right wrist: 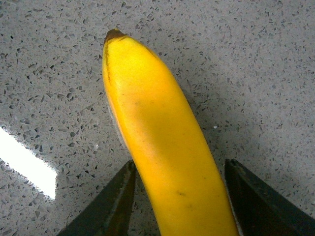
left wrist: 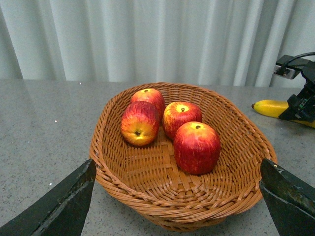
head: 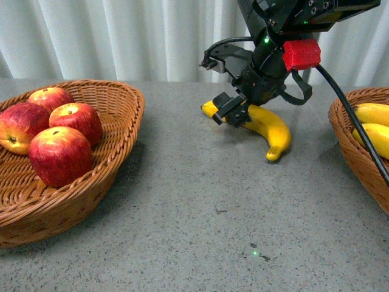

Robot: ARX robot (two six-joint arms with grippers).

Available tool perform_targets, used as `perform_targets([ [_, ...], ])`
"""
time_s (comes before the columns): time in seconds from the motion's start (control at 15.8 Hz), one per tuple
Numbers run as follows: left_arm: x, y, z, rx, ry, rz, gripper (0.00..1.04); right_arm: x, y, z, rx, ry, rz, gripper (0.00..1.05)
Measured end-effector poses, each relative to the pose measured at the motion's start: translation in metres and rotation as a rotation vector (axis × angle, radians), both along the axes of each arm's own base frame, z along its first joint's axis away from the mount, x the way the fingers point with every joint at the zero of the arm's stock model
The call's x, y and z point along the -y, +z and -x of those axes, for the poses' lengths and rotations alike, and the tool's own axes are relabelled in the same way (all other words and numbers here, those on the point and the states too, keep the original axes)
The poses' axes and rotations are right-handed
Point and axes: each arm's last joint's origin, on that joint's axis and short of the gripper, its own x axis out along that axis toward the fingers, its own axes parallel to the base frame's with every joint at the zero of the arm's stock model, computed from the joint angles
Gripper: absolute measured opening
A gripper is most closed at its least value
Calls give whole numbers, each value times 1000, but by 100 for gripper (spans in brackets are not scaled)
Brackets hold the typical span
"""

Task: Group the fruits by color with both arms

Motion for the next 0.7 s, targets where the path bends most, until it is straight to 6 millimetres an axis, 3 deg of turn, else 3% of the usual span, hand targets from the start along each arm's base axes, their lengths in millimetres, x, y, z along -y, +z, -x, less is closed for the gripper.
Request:
perform_targets([
  [0.06,0,0,0,0,0,0,98,-2,0,3,22,10,-16,33],
  [0.19,0,0,0,0,0,0,98,2,18,7,40,-22,-180,31],
  [0.32,0,0,0,0,0,0,98,12,52,20,86,-38,-343,31],
  [0.44,0,0,0,0,0,0,98,41,94,42,177,-76,-482,31],
  [0.51,0,0,0,0,0,0,98,71,117,68,231,-99,-545,31],
  [0.63,0,0,0,0,0,0,98,84,123,81,250,-111,-554,31],
  [0.7,0,0,0,0,0,0,98,109,126,103,266,-142,-554,31],
])
